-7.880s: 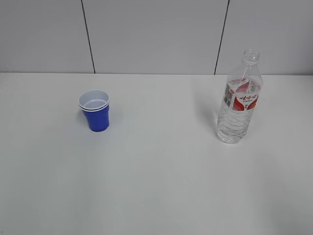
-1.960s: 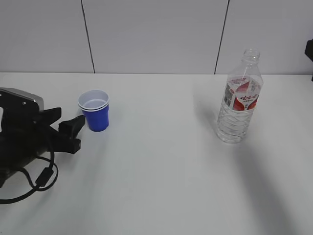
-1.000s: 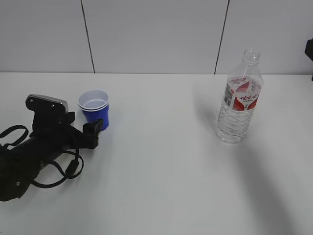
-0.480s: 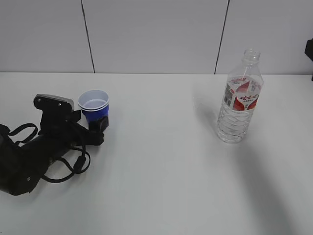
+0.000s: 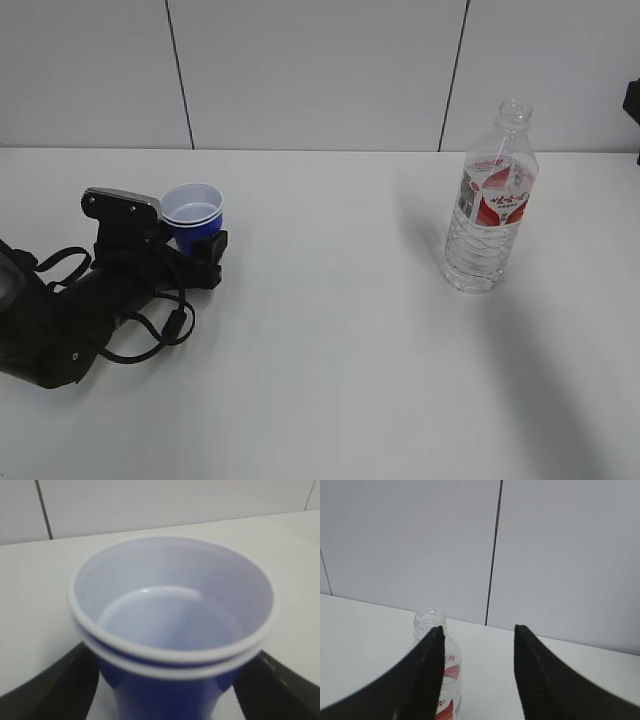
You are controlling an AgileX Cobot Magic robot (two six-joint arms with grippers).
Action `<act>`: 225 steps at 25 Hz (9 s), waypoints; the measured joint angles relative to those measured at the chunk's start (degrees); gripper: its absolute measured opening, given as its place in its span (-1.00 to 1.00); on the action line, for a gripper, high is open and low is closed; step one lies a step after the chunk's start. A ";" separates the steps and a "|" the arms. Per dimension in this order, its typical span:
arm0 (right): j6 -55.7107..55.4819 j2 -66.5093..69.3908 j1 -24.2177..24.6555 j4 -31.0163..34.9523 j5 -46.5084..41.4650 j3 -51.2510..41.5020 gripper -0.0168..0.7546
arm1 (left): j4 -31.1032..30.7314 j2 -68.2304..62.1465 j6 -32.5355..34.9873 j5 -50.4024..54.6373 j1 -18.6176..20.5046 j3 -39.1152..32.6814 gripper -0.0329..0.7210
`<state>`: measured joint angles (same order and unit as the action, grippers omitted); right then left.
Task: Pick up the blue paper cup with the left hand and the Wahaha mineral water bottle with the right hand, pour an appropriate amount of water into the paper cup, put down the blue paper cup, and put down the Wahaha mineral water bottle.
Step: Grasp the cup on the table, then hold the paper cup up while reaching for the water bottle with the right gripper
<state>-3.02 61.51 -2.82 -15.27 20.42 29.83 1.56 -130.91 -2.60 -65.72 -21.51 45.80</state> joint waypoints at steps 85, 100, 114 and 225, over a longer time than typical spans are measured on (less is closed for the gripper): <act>-1.15 1.39 0.00 0.00 -5.20 5.67 -0.05 | -17.24 19.80 0.00 8.19 0.00 -8.43 0.20; -13.97 7.79 0.00 -11.42 4.73 6.70 -0.05 | -35.10 28.70 -10.15 8.46 0.00 -13.49 0.20; -10.99 10.19 0.00 -15.08 16.15 0.35 -0.05 | -35.27 28.70 -10.26 10.00 0.00 -13.49 0.20; -6.88 56.40 0.00 -4.89 46.10 6.23 0.72 | -31.72 28.70 -8.84 10.07 0.00 -13.49 0.18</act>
<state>-9.90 117.91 -2.82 -20.16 66.52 36.07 -30.15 -102.22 -11.44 -55.65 -21.51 32.31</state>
